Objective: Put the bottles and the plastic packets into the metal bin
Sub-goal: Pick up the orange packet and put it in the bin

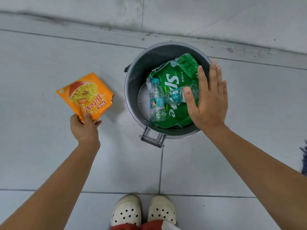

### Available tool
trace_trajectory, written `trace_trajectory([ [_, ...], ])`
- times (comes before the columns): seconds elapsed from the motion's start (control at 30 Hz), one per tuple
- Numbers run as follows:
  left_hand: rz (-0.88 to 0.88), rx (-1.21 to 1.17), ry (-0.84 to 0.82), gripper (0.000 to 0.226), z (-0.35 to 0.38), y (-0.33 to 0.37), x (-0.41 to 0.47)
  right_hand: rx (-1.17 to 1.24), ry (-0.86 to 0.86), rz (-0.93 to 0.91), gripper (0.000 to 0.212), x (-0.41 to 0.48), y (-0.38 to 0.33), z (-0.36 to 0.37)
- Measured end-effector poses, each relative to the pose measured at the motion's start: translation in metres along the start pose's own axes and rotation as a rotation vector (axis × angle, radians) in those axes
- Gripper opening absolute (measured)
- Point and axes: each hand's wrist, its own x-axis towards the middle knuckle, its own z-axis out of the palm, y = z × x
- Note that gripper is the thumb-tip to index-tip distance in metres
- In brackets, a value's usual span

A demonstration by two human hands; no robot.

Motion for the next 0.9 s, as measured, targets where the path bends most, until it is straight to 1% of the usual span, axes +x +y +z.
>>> trace_trajectory([
  [0.07, 0.011, -0.13, -0.035, 0.008, -0.003, 0.033, -0.015, -0.001, -0.004, 0.004, 0.074, 0.0, 0.0, 0.0],
  [0.13, 0.069, -0.186, -0.135, 0.015, -0.004, 0.062, -0.035, -0.002, -0.004, 0.007, 0.073, -0.001, 0.0, -0.001],
  [0.17, 0.107, -0.177, -0.195, 0.018, -0.004, 0.073, -0.047, 0.001, -0.002, 0.007, 0.072, -0.001, 0.0, 0.0],
  [0.23, 0.193, -0.083, -0.301, 0.019, 0.0, 0.084, -0.068, 0.02, 0.007, 0.008, 0.072, -0.001, 0.0, -0.001],
  [0.27, 0.247, -0.001, -0.345, 0.015, 0.003, 0.085, -0.077, 0.04, 0.013, 0.007, 0.072, -0.001, 0.0, -0.001],
  [0.3, 0.298, 0.109, -0.385, 0.012, 0.007, 0.085, -0.085, 0.062, 0.018, 0.007, 0.072, -0.001, 0.0, -0.001],
  [0.37, 0.399, 0.359, -0.437, 0.013, 0.016, 0.081, -0.099, 0.099, 0.029, 0.01, 0.073, -0.002, 0.0, -0.001],
  [0.4, 0.464, 0.489, -0.431, 0.017, 0.02, 0.081, -0.104, 0.11, 0.033, 0.011, 0.073, -0.002, 0.0, -0.001],
  [0.43, 0.558, 0.6, -0.4, 0.026, 0.025, 0.081, -0.108, 0.116, 0.035, 0.013, 0.073, -0.002, 0.0, -0.001],
  [0.5, 0.747, 0.781, -0.32, 0.054, 0.032, 0.084, -0.114, 0.117, 0.037, 0.014, 0.074, -0.002, 0.001, -0.001],
  [0.57, 0.793, 0.946, -0.318, 0.076, 0.04, 0.081, -0.11, 0.122, 0.044, 0.011, 0.074, -0.003, 0.001, -0.002],
  [0.6, 0.797, 1.024, -0.347, 0.082, 0.043, 0.078, -0.106, 0.125, 0.046, 0.008, 0.073, -0.002, 0.001, -0.001],
  [0.67, 0.861, 1.18, -0.378, 0.085, 0.048, 0.068, -0.101, 0.121, 0.049, 0.002, 0.074, -0.002, 0.0, -0.001],
  [0.73, 0.941, 1.288, -0.362, 0.087, 0.051, 0.061, -0.098, 0.108, 0.047, 0.001, 0.074, -0.002, 0.0, -0.001],
  [0.8, 0.994, 1.309, -0.33, 0.089, 0.053, 0.062, -0.098, 0.09, 0.036, -0.001, 0.074, -0.002, 0.0, -0.001],
  [0.9, 1.013, 1.299, -0.318, 0.094, 0.052, 0.067, -0.1, 0.001, -0.015, -0.007, 0.076, -0.002, 0.001, 0.0],
])
